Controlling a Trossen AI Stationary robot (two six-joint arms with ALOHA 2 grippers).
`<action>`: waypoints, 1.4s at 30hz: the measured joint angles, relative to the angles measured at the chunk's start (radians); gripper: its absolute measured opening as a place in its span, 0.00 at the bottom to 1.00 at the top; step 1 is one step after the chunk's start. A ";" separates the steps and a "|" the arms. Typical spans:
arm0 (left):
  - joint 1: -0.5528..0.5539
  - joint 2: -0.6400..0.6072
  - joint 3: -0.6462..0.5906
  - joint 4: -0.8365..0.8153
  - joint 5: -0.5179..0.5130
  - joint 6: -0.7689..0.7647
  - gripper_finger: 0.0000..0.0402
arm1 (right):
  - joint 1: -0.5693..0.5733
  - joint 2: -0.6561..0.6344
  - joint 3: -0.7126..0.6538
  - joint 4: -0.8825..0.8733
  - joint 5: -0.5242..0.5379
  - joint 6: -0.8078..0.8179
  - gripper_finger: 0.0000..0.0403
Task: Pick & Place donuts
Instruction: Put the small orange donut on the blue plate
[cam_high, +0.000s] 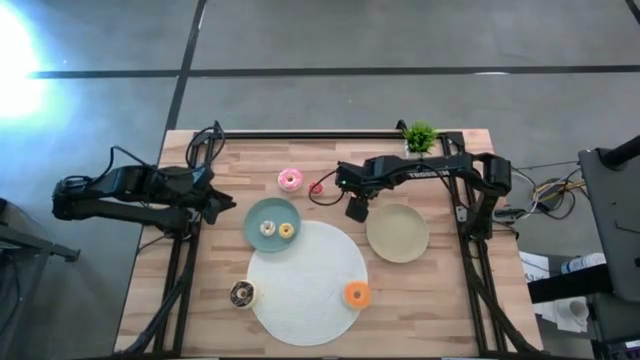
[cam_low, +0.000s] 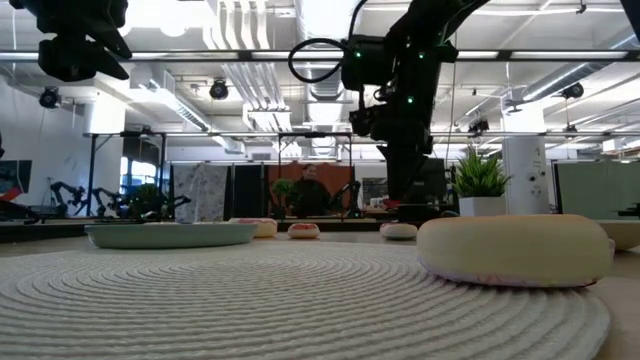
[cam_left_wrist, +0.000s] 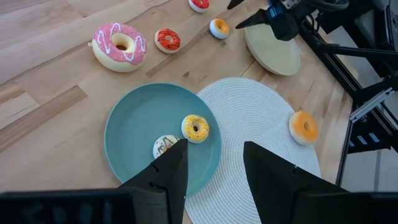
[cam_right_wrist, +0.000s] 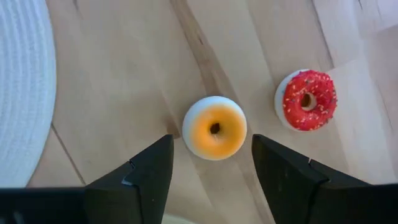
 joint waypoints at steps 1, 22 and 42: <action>0.000 0.000 0.000 0.000 0.000 0.000 0.32 | -0.001 0.000 0.000 0.000 0.000 0.000 0.51; 0.000 0.000 0.000 0.000 0.000 0.000 0.32 | 0.005 0.000 -0.071 0.018 -0.005 -0.411 0.51; 0.000 0.000 0.000 0.000 0.000 0.000 0.32 | 0.029 0.044 -0.108 0.089 -0.030 -0.441 0.46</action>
